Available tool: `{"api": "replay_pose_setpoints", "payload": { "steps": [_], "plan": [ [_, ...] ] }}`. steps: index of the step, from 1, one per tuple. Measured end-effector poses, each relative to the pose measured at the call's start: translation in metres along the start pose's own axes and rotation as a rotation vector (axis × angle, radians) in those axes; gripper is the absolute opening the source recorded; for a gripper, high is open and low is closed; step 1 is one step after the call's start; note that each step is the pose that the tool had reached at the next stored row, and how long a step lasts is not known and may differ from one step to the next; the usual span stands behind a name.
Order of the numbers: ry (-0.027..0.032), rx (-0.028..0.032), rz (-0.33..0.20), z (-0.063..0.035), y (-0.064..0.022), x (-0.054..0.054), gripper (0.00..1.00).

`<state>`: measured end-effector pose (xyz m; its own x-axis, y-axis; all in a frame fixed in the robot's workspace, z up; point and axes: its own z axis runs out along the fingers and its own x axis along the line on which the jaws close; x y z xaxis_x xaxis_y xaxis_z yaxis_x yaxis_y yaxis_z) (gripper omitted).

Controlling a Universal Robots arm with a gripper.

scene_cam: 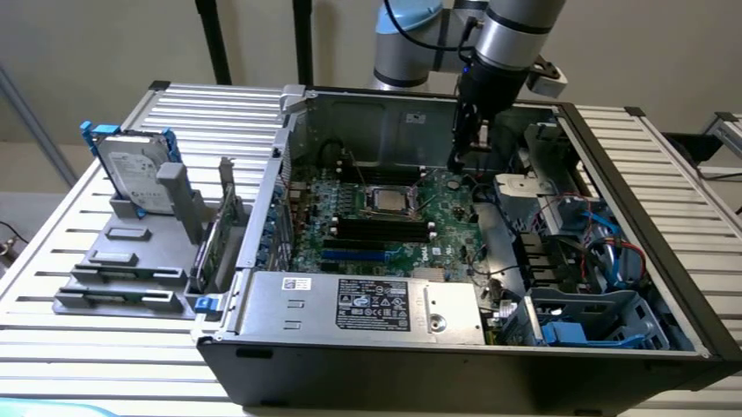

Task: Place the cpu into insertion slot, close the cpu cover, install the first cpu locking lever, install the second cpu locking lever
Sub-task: 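Place the cpu into insertion slot, then close the cpu cover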

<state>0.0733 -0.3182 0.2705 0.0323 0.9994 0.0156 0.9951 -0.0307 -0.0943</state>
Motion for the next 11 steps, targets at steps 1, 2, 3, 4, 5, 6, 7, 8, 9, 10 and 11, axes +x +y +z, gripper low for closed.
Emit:
{"api": "replay_pose_setpoints", "payload": {
  "steps": [1, 2, 3, 4, 5, 6, 7, 8, 9, 10, 11],
  "plan": [
    [0.0001, -0.0001, -0.001, 0.0018, 0.0006, -0.001, 0.18],
    [-0.0001, 0.0000, -0.002, 0.0036, 0.0011, -0.001, 0.18],
    [-0.0004, 0.0000, -0.004, 0.0053, 0.0014, -0.002, 0.18],
    [-0.0006, 0.0001, -0.007, 0.0071, 0.0017, -0.003, 0.18],
    [-0.0008, 0.0001, -0.010, 0.0089, 0.0020, -0.004, 0.18],
    [-0.0012, 0.0002, -0.014, 0.0107, 0.0021, -0.005, 0.18],
    [-0.0013, 0.0003, -0.018, 0.0124, 0.0023, -0.006, 0.18],
    [-0.0014, 0.0004, -0.022, 0.0140, 0.0025, -0.006, 0.18],
    [-0.0008, 0.0006, -0.027, 0.0150, 0.0026, -0.007, 0.18],
    [0.0006, 0.0008, -0.034, 0.0160, 0.0024, -0.007, 0.18],
    [0.0012, 0.0012, -0.041, 0.0168, 0.0019, -0.007, 0.18]
  ]
}}
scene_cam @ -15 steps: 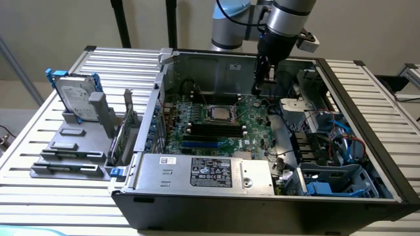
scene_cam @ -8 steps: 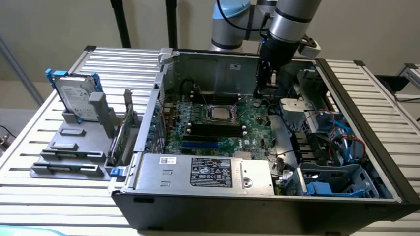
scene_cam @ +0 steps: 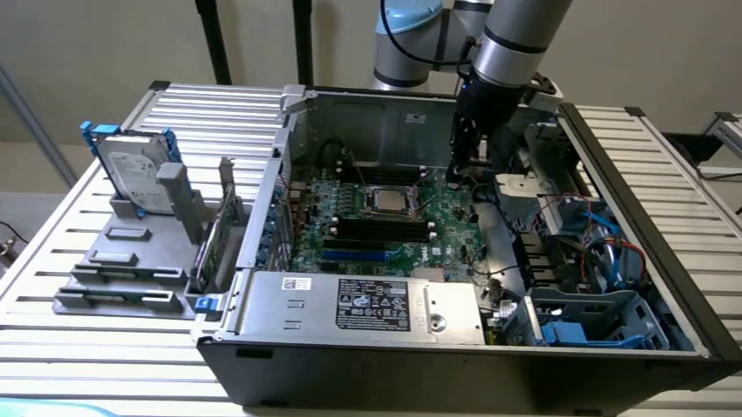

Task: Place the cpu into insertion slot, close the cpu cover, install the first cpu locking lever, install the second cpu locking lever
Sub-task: 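Close the cpu cover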

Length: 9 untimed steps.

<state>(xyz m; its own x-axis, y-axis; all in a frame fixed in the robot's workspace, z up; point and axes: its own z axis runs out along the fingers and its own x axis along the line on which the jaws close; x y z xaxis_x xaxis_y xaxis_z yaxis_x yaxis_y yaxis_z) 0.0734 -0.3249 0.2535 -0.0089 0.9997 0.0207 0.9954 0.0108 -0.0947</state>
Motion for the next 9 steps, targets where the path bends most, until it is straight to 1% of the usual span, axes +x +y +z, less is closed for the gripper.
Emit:
{"api": "replay_pose_setpoints", "payload": {
  "steps": [3, 5, 7, 8, 9],
  "plan": [
    [0.0011, 0.0014, -0.022, 0.0024, -0.0016, -0.0002, 0.18],
    [0.0007, 0.0035, -0.035, 0.0039, -0.0024, -0.0003, 0.18],
    [0.0004, 0.0073, -0.043, 0.0050, -0.0033, -0.0004, 0.18],
    [0.0005, 0.0101, -0.046, 0.0055, -0.0037, -0.0003, 0.18],
    [0.0007, 0.0142, -0.046, 0.0058, -0.0044, -0.0003, 0.18]
  ]
}}
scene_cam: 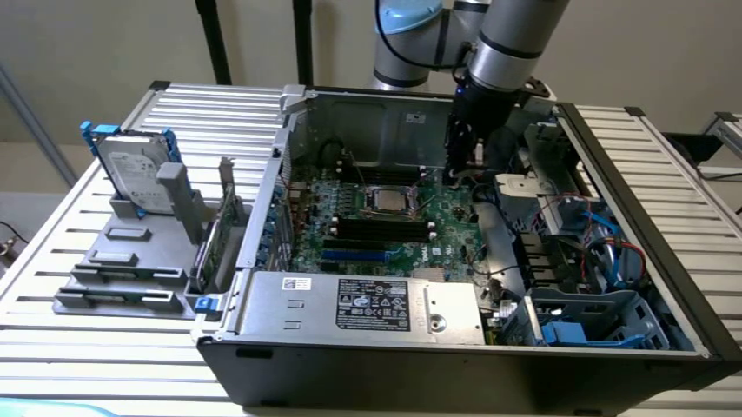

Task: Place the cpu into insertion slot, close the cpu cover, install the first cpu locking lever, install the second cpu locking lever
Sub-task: 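Close the cpu cover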

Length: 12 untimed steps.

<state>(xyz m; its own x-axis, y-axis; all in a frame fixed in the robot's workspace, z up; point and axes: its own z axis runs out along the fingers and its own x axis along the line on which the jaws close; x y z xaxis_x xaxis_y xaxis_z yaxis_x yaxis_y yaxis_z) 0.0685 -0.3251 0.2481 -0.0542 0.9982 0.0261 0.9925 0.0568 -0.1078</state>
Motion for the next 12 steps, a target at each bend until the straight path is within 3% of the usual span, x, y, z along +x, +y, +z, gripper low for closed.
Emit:
{"api": "replay_pose_setpoints", "payload": {
  "steps": [3, 8, 10, 12],
  "plan": [
    [0.0011, 0.0155, 0.000, 0.0010, -0.0030, 0.000, 0.18],
    [0.0043, 0.0611, 0.004, 0.0016, -0.0081, 0.001, 0.18],
    [0.0059, 0.0715, 0.005, 0.0020, -0.0113, 0.001, 0.18],
    [0.0069, 0.0767, 0.005, 0.0026, -0.0165, 0.001, 0.18]
  ]
}}
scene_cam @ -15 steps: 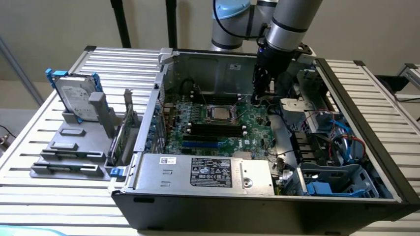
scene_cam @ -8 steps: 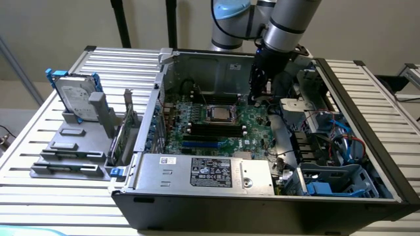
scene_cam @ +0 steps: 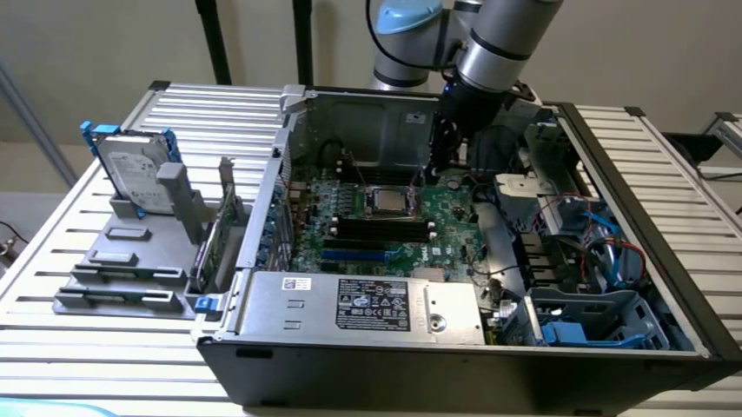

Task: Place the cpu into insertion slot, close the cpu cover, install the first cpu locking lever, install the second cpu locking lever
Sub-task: 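Close the cpu cover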

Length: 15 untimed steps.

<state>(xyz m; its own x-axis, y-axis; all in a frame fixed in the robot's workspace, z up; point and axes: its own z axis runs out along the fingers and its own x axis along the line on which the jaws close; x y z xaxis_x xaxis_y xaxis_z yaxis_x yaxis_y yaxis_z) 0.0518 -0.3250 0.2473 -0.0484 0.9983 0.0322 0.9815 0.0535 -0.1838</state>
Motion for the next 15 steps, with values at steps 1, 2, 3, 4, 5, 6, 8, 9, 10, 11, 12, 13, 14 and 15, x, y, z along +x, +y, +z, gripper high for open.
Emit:
{"api": "replay_pose_setpoints", "payload": {
  "steps": [1, 2, 3, 4, 5, 6, 8, 9, 10, 11, 12, 13, 14, 15],
  "plan": [
    [0.0003, 0.0012, 0.000, 0.0006, -0.0032, 0.000, 0.18],
    [0.0004, 0.0020, 0.000, 0.0012, -0.0066, 0.000, 0.18],
    [0.0004, 0.0027, 0.000, 0.0018, -0.0099, 0.000, 0.18],
    [0.0006, 0.0035, 0.000, 0.0024, -0.0131, 0.001, 0.18],
    [0.0006, 0.0047, 0.000, 0.0030, -0.0159, 0.001, 0.18],
    [0.0007, 0.0061, 0.000, 0.0036, -0.0187, 0.001, 0.18],
    [0.0009, 0.0090, 0.001, 0.0047, -0.0243, 0.001, 0.18],
    [0.0010, 0.0105, 0.001, 0.0053, -0.0271, 0.001, 0.18],
    [0.0011, 0.0120, 0.001, 0.0059, -0.0300, 0.001, 0.18],
    [0.0013, 0.0134, 0.001, 0.0067, -0.0329, 0.002, 0.18],
    [0.0012, 0.0150, 0.001, 0.0074, -0.0356, 0.002, 0.18],
    [0.0012, 0.0163, 0.001, 0.0082, -0.0382, 0.002, 0.18],
    [0.0013, 0.0175, 0.001, 0.0090, -0.0407, 0.002, 0.18],
    [0.0014, 0.0187, 0.001, 0.0099, -0.0432, 0.002, 0.18]
  ]
}}
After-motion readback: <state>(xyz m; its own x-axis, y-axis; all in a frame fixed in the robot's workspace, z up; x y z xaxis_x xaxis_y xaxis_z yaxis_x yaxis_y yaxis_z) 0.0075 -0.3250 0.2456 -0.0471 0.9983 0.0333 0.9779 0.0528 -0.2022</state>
